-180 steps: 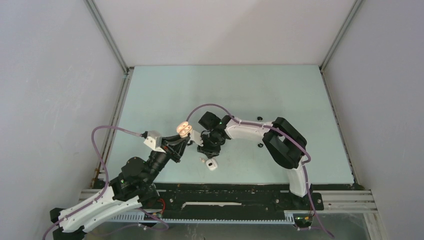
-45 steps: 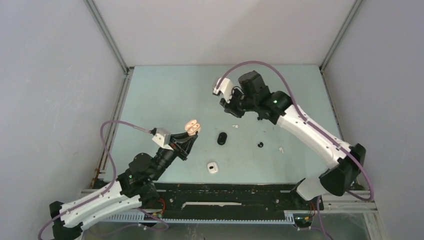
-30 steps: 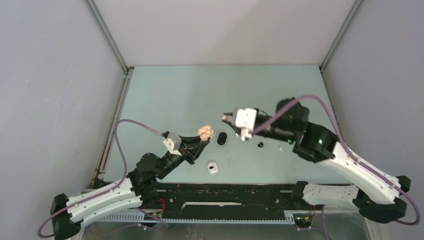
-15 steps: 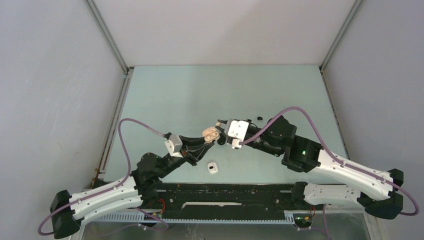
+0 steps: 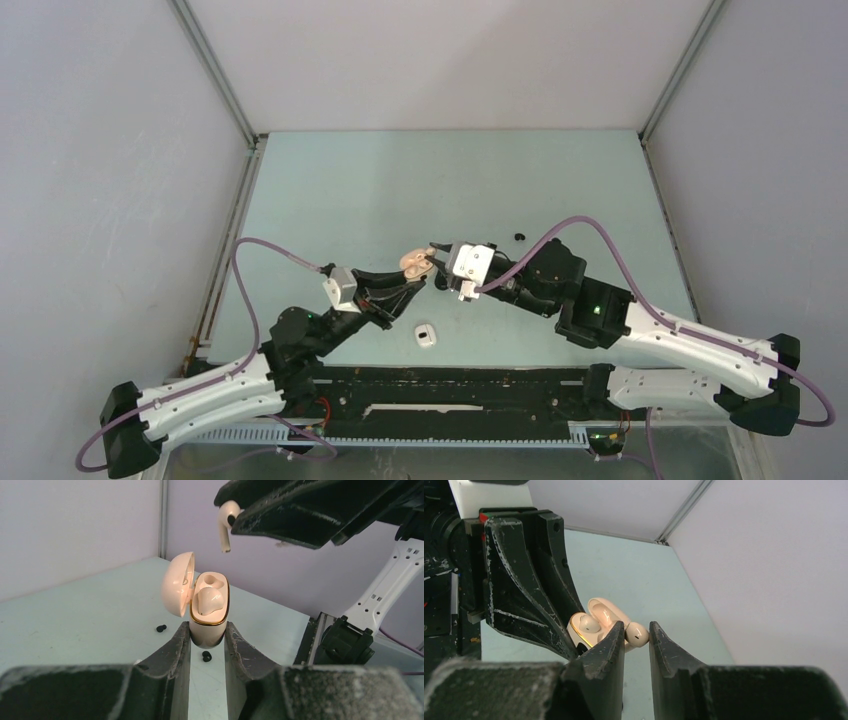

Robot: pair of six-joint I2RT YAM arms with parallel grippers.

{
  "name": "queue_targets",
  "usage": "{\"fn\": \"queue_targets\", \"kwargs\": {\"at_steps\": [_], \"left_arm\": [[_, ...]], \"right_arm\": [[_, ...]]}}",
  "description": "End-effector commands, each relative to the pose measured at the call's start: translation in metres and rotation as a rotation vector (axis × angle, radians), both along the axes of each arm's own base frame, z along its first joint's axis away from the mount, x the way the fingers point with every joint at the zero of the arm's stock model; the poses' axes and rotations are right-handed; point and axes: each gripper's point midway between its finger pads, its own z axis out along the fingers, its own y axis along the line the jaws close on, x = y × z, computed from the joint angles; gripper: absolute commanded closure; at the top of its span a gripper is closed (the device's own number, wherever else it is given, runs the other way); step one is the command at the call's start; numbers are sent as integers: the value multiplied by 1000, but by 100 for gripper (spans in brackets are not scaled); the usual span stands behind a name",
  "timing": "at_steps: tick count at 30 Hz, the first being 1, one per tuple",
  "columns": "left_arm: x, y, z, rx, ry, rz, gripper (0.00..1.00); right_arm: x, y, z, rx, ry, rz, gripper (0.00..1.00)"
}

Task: Insert the wireless bluetooth earbuds into the charging case
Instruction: Place the earbud in the charging case.

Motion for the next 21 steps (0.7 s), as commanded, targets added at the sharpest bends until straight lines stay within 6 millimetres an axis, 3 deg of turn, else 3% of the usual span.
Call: {"fn": "queue_targets", "kwargs": {"at_steps": [1, 13, 21], "left_arm": [[-2, 5, 23, -78, -20, 5, 100], [-3, -1, 22, -65, -8, -18, 100], [-3, 2, 22, -77, -9, -11, 100]], "right_arm": [[-2, 4, 10, 54, -18, 6, 100], [-5, 9, 1, 25, -39, 30, 100], [-4, 11, -18, -41, -38, 31, 100]]}}
